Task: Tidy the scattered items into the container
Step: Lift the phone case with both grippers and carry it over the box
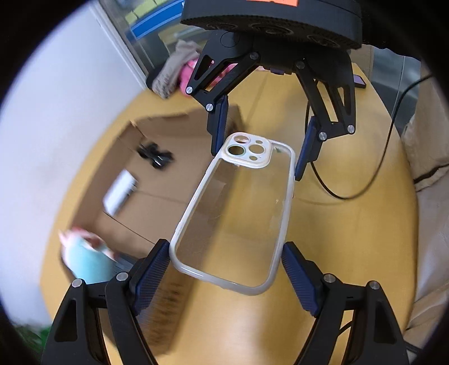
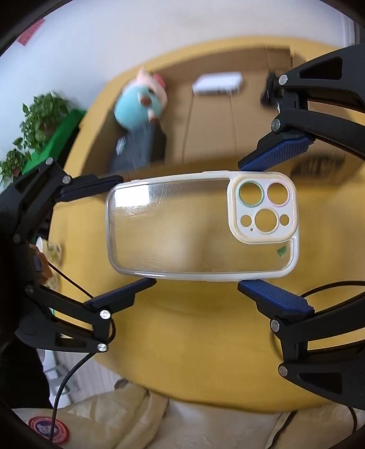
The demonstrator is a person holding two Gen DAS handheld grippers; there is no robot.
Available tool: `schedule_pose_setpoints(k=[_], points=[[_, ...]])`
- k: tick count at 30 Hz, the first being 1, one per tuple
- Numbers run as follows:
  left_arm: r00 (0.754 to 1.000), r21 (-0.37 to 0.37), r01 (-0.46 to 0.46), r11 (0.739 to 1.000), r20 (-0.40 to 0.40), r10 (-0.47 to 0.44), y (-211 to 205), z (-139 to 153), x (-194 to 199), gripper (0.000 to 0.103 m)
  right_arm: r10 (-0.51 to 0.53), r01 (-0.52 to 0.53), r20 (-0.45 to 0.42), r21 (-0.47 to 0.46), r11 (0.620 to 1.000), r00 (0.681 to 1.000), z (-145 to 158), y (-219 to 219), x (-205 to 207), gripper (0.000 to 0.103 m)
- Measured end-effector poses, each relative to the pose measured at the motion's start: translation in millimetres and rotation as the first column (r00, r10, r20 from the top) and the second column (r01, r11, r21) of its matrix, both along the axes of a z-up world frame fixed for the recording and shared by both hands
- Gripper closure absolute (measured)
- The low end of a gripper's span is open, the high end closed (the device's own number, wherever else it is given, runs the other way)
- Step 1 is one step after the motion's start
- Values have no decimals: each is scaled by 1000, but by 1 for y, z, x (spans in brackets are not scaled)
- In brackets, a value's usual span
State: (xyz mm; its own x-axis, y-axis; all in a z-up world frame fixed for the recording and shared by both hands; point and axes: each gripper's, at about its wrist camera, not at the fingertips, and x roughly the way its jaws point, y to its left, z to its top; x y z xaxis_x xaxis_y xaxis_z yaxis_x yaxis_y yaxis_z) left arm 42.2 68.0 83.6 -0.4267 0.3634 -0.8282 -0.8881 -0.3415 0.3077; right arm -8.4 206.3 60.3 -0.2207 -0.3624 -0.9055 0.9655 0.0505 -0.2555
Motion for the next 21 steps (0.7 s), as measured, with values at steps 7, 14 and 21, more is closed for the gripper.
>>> schedule_pose_setpoints(k=[7,14,21], points=[[997,-4,23,1000,-70,-24,26,41,-68,22,-35,33,-88,-28,999,996,38,-3,-37,21],[999,-12,47,999,-14,-47,39,31,-131,22,-81,81,-43,-7,997,996,21,5,-105,21],[990,-47,62,997,132,-55,46,-28,-184,22,-111,108,79,41,993,991,-32,6,-152,21]])
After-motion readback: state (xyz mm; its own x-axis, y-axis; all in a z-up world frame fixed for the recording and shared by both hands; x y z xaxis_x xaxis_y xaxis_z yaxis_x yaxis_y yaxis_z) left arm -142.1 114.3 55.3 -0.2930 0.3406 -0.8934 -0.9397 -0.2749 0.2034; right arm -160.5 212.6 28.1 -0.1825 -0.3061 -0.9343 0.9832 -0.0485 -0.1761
